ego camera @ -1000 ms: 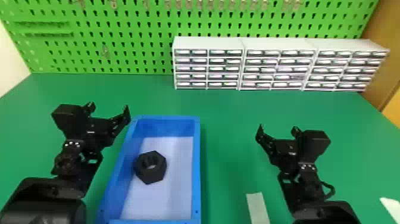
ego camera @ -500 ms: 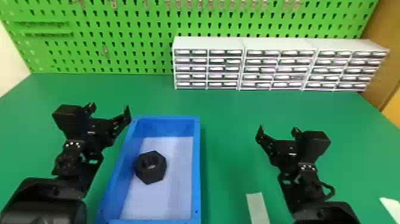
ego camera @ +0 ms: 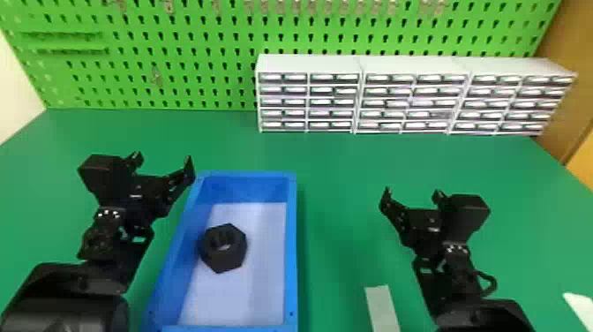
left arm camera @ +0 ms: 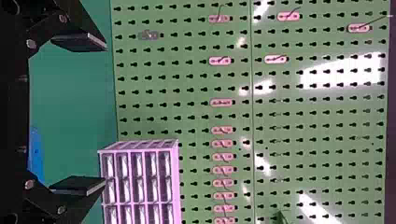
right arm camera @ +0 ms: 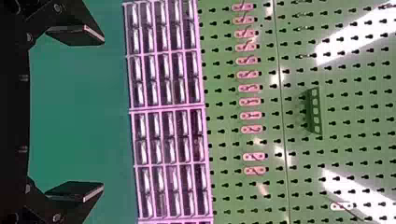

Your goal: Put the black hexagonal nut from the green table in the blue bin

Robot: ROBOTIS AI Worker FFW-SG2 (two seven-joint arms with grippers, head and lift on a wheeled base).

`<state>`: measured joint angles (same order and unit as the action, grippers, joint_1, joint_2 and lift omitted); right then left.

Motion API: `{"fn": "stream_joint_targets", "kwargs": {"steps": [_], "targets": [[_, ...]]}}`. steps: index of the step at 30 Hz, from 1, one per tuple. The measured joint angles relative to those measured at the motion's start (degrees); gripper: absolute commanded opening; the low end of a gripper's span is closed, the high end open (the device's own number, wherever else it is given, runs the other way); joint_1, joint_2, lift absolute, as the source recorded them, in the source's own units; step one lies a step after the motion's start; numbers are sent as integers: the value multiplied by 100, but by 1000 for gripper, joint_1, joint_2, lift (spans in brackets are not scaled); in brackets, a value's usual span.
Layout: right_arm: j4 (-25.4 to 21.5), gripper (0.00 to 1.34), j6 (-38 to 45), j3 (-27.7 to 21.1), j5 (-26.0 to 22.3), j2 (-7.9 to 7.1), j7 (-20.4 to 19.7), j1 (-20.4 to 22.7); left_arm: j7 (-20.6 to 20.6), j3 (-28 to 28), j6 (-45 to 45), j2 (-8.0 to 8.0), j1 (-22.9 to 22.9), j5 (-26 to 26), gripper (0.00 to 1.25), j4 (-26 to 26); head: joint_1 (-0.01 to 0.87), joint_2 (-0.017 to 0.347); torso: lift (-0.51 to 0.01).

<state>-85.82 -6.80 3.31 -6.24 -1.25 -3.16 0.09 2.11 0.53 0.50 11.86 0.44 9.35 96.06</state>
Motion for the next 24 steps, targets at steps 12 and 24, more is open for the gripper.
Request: {"fn": "stream_joint_targets", "kwargs": {"steps": [12, 24], "targets": [[1, 1146, 20, 20, 0, -4, 0, 0, 0, 13, 29, -2, -1, 6, 997, 0, 686, 52, -97], [0, 1144, 28, 16, -43, 0, 0, -5, 0, 54, 84, -1, -21, -9, 996, 0, 686, 52, -97]]}}
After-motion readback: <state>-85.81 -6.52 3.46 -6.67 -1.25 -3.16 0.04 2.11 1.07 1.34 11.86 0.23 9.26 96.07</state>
